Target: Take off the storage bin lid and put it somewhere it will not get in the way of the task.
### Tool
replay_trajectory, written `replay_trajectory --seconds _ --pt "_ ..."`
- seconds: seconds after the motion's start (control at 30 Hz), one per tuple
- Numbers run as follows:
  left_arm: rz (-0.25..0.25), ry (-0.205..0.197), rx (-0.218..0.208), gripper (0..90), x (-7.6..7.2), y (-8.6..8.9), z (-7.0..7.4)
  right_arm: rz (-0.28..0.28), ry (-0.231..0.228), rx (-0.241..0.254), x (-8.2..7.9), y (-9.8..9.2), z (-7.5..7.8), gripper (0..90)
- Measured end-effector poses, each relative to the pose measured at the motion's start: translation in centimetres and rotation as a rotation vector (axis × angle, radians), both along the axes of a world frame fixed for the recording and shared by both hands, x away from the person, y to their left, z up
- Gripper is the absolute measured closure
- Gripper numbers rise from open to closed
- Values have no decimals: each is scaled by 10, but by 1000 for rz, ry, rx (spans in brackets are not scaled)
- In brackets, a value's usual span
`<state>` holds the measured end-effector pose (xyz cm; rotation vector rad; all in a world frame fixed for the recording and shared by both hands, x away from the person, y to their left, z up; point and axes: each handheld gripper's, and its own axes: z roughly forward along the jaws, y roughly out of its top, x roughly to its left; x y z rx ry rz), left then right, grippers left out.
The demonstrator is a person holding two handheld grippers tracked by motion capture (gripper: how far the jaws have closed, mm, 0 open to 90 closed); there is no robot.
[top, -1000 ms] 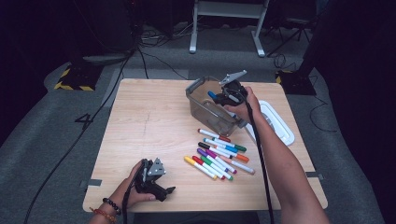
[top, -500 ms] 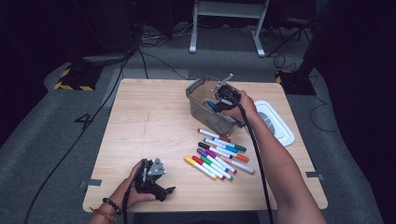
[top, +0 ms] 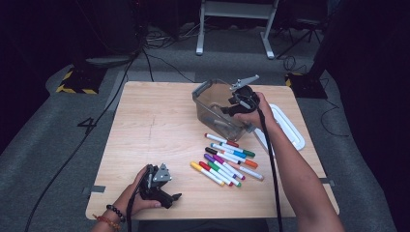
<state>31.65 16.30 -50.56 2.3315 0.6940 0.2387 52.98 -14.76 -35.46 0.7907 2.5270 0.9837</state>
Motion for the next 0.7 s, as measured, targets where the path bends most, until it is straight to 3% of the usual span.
replay_trajectory --seconds 0.13,0.33,0.53,0.7 --pt "3 -1 0 4 0 0 0 47 -43 38 -22 -6 11 406" --pt "6 -2 1 5 -1 0 0 123 -76 87 -56 -14 16 379" --pt "7 -2 0 5 -1 0 0 190 -110 120 -95 -21 13 391" --pt "9 -3 0 5 -1 0 0 256 -90 131 -124 -21 -2 418"
